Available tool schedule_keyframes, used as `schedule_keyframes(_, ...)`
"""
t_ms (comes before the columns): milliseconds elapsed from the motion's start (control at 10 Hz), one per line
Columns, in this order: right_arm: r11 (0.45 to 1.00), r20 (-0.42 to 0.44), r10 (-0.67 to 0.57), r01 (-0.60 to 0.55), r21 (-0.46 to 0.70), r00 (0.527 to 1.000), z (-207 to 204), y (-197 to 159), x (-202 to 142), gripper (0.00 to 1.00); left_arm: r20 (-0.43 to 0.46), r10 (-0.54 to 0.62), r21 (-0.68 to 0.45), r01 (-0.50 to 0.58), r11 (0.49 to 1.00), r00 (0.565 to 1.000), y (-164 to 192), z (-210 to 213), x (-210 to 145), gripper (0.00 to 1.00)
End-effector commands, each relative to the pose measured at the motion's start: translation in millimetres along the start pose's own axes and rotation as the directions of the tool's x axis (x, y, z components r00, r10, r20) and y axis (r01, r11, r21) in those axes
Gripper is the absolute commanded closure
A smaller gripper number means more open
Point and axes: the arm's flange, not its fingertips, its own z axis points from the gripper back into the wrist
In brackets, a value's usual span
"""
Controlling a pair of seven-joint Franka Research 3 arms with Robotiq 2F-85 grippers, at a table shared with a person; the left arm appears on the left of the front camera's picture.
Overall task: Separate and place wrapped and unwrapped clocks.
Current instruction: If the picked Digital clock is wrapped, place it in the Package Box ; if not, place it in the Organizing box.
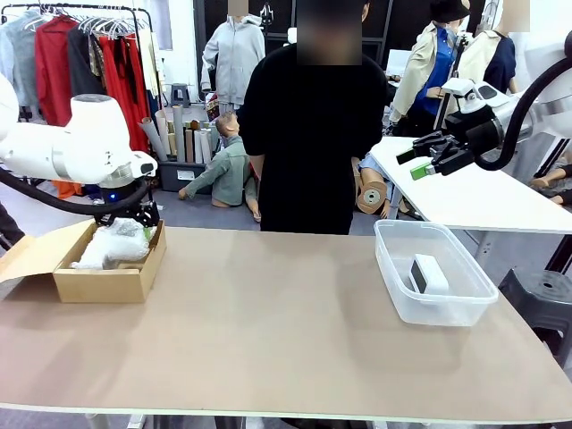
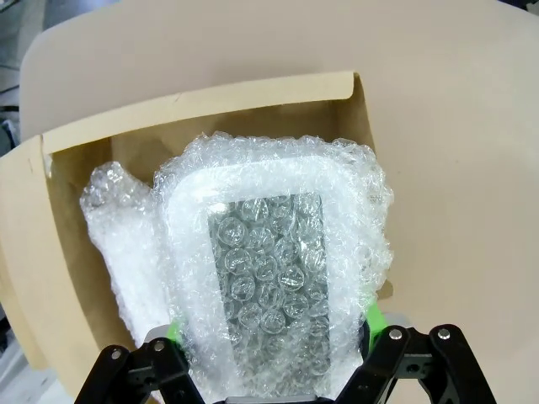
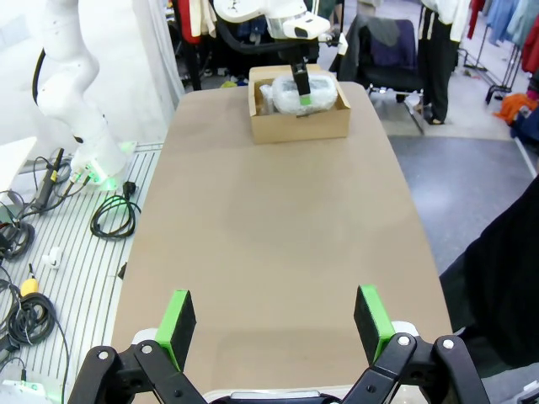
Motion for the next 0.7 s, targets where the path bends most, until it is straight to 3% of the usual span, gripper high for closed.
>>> schedule_keyframes(0,1.000,-0.003,0.003,-0.003,-0.002,1.000,1,0,1,0.00,0.009,0.016,0.028,-0.016,0.999,1.000,1,-6,8,1.00)
schedule_keyframes(600,1.000,-0.003,0.003,-0.003,-0.002,1.000,1,0,1,0.00,-0.026,0.017,0.024,-0.017,1.000,1.000,3,-31,12,1.00)
